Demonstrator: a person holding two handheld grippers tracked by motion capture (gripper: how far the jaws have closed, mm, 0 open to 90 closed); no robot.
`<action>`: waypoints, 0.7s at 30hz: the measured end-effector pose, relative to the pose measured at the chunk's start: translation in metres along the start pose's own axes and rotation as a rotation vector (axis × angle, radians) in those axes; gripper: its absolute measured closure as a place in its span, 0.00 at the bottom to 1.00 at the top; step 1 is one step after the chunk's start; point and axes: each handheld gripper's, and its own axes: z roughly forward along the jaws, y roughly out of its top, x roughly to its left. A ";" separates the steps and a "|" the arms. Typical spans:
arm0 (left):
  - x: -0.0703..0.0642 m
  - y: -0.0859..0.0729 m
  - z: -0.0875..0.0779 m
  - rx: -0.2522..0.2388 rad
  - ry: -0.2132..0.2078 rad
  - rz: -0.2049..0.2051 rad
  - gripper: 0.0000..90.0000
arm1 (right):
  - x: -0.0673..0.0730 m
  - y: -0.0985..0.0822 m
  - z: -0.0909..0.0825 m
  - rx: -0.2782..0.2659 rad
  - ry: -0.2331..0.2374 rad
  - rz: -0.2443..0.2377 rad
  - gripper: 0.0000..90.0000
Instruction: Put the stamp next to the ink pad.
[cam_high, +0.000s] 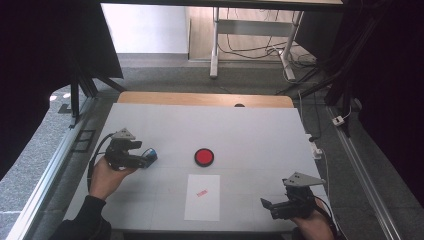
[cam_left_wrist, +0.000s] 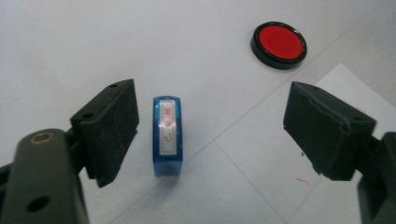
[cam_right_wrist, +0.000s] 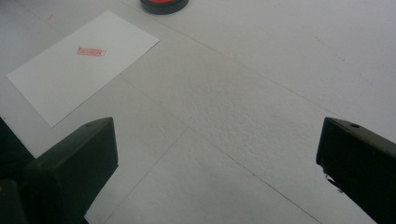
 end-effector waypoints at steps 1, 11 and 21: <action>-0.002 0.000 -0.002 0.008 -0.002 0.001 0.18 | 0.000 0.000 0.000 0.000 0.001 0.000 0.00; -0.015 -0.011 -0.027 -0.052 -0.061 -0.047 0.09 | 0.000 0.000 0.001 0.003 0.002 -0.003 0.00; -0.028 -0.028 -0.049 -0.060 -0.073 -0.044 0.04 | 0.000 0.000 0.000 0.003 0.002 0.004 0.00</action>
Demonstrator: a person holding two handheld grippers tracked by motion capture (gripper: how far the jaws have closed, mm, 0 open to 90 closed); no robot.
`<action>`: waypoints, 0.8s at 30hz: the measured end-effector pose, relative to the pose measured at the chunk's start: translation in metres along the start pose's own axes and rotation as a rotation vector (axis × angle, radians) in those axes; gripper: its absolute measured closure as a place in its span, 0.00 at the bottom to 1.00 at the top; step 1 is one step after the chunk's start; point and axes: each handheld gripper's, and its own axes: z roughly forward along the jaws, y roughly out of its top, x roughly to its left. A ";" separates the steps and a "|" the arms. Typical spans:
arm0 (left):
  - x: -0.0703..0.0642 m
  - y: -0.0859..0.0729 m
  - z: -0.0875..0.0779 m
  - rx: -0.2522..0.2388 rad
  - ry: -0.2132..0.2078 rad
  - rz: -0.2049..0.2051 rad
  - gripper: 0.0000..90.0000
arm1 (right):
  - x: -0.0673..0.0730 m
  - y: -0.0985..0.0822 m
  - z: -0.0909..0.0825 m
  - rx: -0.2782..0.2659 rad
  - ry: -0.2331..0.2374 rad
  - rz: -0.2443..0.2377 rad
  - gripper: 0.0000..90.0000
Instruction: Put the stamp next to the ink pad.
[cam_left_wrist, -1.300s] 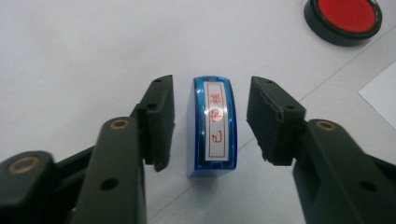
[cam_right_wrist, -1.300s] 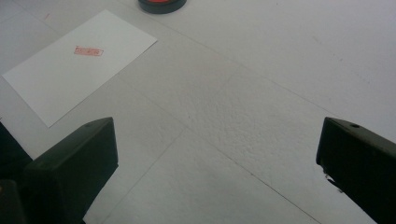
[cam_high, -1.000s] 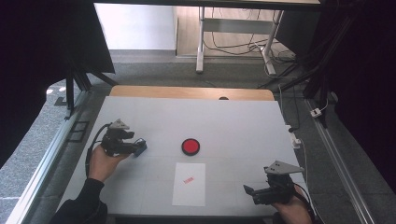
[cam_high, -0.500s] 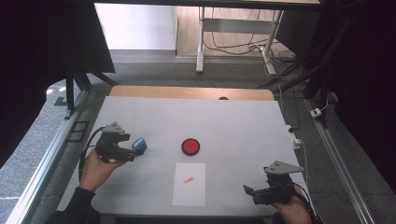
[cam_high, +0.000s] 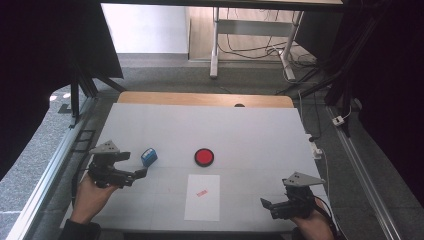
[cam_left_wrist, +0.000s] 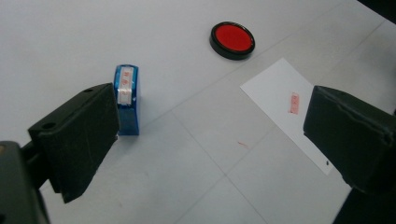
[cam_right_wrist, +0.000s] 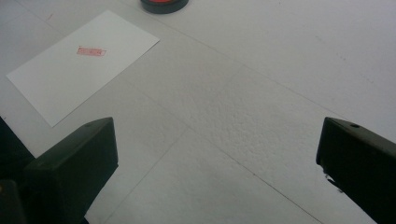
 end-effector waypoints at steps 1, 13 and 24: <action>-0.002 -0.002 -0.002 -0.003 -0.006 0.002 0.04 | 0.000 0.000 0.000 0.000 0.000 0.000 0.00; -0.015 -0.024 -0.016 -0.024 -0.013 -0.004 0.00 | 0.000 0.000 0.000 0.001 0.001 0.000 0.00; -0.018 -0.048 -0.027 -0.021 0.012 -0.014 0.00 | -0.001 0.000 0.000 -0.004 0.000 0.006 0.00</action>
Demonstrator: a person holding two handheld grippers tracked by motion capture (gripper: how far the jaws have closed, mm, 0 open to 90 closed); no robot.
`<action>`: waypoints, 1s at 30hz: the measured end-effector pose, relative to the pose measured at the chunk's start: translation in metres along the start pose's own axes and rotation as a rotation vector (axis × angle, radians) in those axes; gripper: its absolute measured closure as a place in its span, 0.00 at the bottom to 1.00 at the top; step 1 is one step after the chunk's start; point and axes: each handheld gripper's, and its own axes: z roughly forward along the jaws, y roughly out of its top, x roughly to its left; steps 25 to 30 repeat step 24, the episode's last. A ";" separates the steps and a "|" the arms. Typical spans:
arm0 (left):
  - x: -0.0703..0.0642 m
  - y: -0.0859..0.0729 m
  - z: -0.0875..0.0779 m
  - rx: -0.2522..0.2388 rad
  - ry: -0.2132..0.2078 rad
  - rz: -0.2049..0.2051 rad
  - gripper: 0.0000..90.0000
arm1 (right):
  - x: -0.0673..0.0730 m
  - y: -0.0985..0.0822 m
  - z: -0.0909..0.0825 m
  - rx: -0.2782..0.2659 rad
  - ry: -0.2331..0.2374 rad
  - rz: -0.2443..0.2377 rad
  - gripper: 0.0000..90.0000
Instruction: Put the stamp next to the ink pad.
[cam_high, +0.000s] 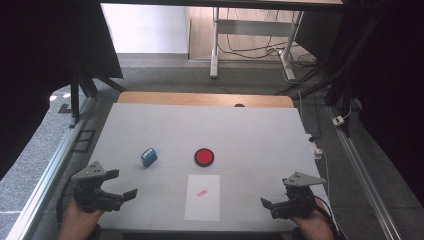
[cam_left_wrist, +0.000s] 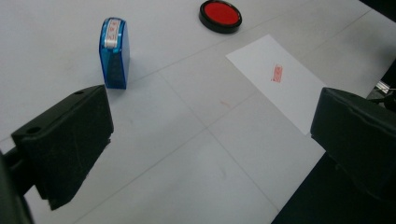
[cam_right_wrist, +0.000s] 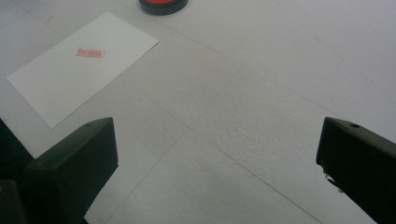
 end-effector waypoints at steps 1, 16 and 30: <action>0.000 -0.002 0.000 0.003 0.001 -0.003 0.00 | 0.000 0.000 0.000 -0.001 0.000 0.001 0.00; -0.002 -0.018 -0.003 0.087 0.102 0.002 0.00 | 0.001 0.000 0.000 0.007 -0.003 0.000 0.00; -0.004 -0.016 0.001 0.129 0.109 0.012 0.00 | 0.001 0.000 0.001 0.011 -0.005 -0.003 0.00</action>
